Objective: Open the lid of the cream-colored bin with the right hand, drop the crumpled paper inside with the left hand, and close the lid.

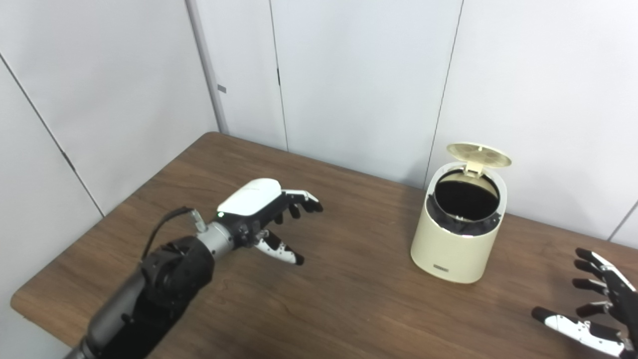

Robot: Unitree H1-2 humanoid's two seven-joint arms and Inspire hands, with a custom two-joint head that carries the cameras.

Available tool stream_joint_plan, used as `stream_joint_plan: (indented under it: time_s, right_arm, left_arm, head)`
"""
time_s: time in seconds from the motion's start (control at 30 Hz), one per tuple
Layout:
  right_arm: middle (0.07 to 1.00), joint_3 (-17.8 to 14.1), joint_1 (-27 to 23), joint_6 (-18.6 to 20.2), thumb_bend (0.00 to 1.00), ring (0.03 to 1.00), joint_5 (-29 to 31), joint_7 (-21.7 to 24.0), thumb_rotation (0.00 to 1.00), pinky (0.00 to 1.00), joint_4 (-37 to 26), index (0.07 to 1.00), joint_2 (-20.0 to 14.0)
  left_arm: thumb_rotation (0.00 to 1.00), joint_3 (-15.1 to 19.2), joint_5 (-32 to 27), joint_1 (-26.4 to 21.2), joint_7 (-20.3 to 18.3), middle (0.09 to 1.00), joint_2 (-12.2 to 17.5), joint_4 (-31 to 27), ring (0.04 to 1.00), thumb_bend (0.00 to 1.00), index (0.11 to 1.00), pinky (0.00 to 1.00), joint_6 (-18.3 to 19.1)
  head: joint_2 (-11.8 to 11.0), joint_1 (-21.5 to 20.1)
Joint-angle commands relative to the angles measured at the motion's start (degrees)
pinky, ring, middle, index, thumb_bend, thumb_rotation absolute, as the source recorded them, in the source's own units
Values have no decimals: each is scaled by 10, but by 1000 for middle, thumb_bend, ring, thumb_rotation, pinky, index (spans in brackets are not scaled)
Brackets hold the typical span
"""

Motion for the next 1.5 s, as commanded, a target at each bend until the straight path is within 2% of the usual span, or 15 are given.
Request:
stream_joint_plan:
  time_s: [0.0,0.2,0.3,0.4,0.53,0.7,0.87,1.17,1.27,1.37,1.47]
  right_arm:
    - [842,-7,-20,-16,790,761,6,-2,272,477,-18,858,-10]
    - [849,-8,-22,-18,791,736,5,-4,266,412,-18,858,-10]
    - [854,-9,-23,-17,792,728,3,-5,260,391,-19,855,-11]
    - [849,-10,-25,-16,797,718,2,-5,256,377,-19,847,-12]
    - [836,-11,-29,-22,833,720,6,-5,315,374,-12,847,-11]
    - [830,-10,-32,-15,822,719,5,-4,274,366,-16,840,-6]
    - [845,-10,-34,-9,815,715,2,-4,260,343,-17,835,-8]
    - [818,-9,-36,-10,834,704,3,-3,280,334,-17,830,-7]
    - [827,-9,-36,-8,814,707,3,-3,248,334,-18,830,-5]
    - [827,-7,-35,-4,801,717,2,-2,230,339,-20,832,-4]
    - [830,-7,-33,-5,794,720,1,-2,223,349,-22,838,-5]
  left_arm:
    - [85,13,35,-25,-17,787,38,-22,719,808,784,556,10]
    - [61,33,60,-15,-37,792,78,-10,736,848,790,569,9]
    - [55,46,65,-1,-40,788,105,4,737,863,796,601,-5]
    - [40,57,58,8,-34,786,116,17,727,871,798,595,-16]
    - [12,71,44,18,-22,789,123,50,736,884,758,579,-31]
    - [22,78,39,28,-3,787,130,99,737,904,762,583,-58]
    - [63,69,62,29,-32,827,142,109,787,894,805,610,-44]
    - [38,70,59,36,-21,844,141,147,774,882,812,600,-50]
    - [21,72,51,37,-13,846,136,159,782,878,802,608,-52]
    - [24,71,49,38,-3,830,132,172,785,857,804,655,-54]
    - [26,68,52,41,5,805,130,172,757,843,798,630,-52]
  head:
    - [0,0]
    - [2,-1]
    - [3,0]
    - [5,0]
    - [6,1]
    - [7,-1]
    - [8,0]
    - [10,1]
    - [11,0]
    - [12,-2]
    - [13,-3]
